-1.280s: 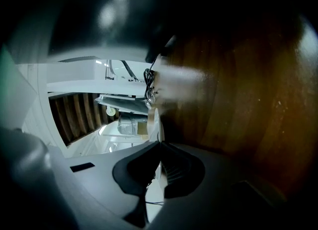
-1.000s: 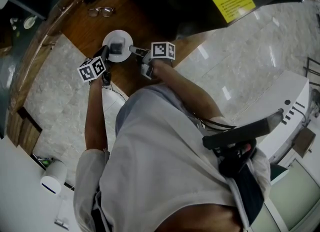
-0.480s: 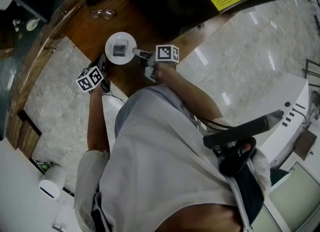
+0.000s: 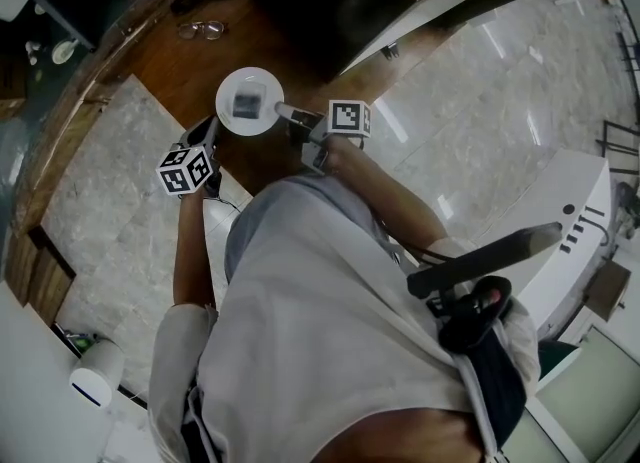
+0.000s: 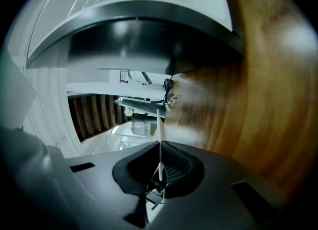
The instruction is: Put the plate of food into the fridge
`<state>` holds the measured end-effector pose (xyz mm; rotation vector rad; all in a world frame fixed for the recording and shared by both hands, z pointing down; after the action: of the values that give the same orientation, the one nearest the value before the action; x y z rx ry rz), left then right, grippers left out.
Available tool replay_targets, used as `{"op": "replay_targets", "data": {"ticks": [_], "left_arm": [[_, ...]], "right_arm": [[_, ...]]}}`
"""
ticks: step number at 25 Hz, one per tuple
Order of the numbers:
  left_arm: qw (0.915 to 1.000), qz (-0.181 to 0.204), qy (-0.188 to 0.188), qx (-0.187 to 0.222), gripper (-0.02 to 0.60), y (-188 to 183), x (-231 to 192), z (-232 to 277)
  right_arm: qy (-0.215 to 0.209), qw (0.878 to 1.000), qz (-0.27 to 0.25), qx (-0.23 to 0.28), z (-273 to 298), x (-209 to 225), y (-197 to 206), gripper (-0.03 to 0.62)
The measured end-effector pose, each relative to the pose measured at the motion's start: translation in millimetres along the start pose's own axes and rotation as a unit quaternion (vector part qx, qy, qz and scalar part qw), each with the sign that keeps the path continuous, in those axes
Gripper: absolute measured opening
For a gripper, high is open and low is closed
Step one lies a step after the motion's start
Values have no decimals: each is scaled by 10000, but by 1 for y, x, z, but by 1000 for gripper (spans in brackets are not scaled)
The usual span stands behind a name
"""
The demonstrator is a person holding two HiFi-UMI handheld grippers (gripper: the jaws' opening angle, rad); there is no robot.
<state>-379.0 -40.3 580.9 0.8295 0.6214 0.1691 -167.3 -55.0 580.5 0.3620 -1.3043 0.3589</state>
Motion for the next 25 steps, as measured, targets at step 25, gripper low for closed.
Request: {"op": "replay_targets", "data": {"ticks": [25], "left_arm": [[9759, 1362, 1579, 643, 18, -27, 179, -12]], "right_arm": [[-597, 9928, 47, 1041, -168, -75, 23, 23]]}}
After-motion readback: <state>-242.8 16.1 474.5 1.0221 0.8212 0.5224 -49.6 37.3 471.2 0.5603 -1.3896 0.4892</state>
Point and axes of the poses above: the fingertips, and each gripper's own axes: z forward along the fingers, x to its right, y out of its underside, the point moved 5 cm from there along -z, backward along the fingers, and after that the axes turned 4 degrees about y, right-handed, at the moved point
